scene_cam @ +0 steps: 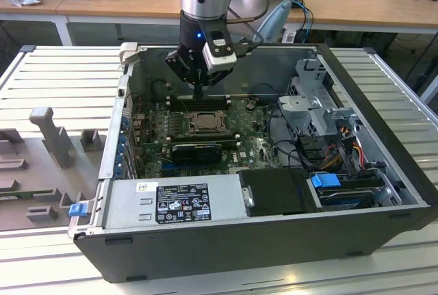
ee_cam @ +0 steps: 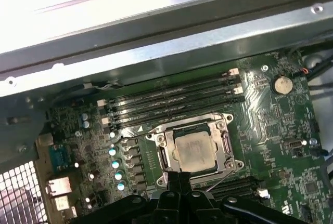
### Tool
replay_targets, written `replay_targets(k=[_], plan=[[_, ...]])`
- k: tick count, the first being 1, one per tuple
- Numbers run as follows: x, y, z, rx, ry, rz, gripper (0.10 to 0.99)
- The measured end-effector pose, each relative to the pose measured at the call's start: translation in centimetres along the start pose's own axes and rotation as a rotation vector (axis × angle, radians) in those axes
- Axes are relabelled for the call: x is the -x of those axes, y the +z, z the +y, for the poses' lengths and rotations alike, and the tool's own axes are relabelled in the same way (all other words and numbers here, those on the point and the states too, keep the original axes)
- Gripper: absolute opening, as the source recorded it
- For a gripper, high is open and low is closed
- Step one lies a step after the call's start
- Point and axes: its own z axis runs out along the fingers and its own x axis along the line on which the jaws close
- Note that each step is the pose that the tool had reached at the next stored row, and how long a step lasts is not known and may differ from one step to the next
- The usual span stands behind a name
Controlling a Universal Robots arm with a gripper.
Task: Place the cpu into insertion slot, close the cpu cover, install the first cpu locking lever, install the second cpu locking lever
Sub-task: 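Install the first cpu locking lever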
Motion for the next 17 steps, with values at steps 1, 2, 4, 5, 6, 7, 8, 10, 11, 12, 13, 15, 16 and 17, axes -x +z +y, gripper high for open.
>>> replay_targets(k=[1, 2, 4, 5, 6, 7, 8, 10, 11, 12, 13, 15, 16, 17], plan=[[0.00, 0.01, 0.00, -0.001, -0.027, -0.0002, 0.106], [0.00, 0.02, 0.00, -0.001, -0.045, -0.0003, 0.106], [0.00, 0.09, 0.00, -0.003, -0.109, -0.0008, 0.106], [0.00, 0.12, 0.00, -0.003, -0.126, -0.0013, 0.106], [-0.10, 0.16, -0.02, -0.003, -0.134, -0.0109, 0.106], [-0.21, 0.19, -0.04, -0.001, -0.135, -0.0175, 0.106], [-0.54, 0.21, -0.11, 0.000, -0.135, -0.0272, 0.106], [-1.50, 0.30, -0.29, 0.004, -0.135, -0.0360, 0.106], [-2.07, 0.37, -0.40, 0.006, -0.135, -0.0364, 0.106], [-2.55, 0.55, -0.49, 0.009, -0.138, -0.0362, 0.106], [-2.63, 0.67, -0.51, 0.012, -0.149, -0.0356, 0.106], [-2.63, 0.81, -0.51, 0.015, -0.185, -0.0351, 0.106], [-2.63, 0.87, -0.51, 0.017, -0.201, -0.0348, 0.106], [-2.67, 0.97, -0.52, 0.020, -0.215, -0.0344, 0.106]])
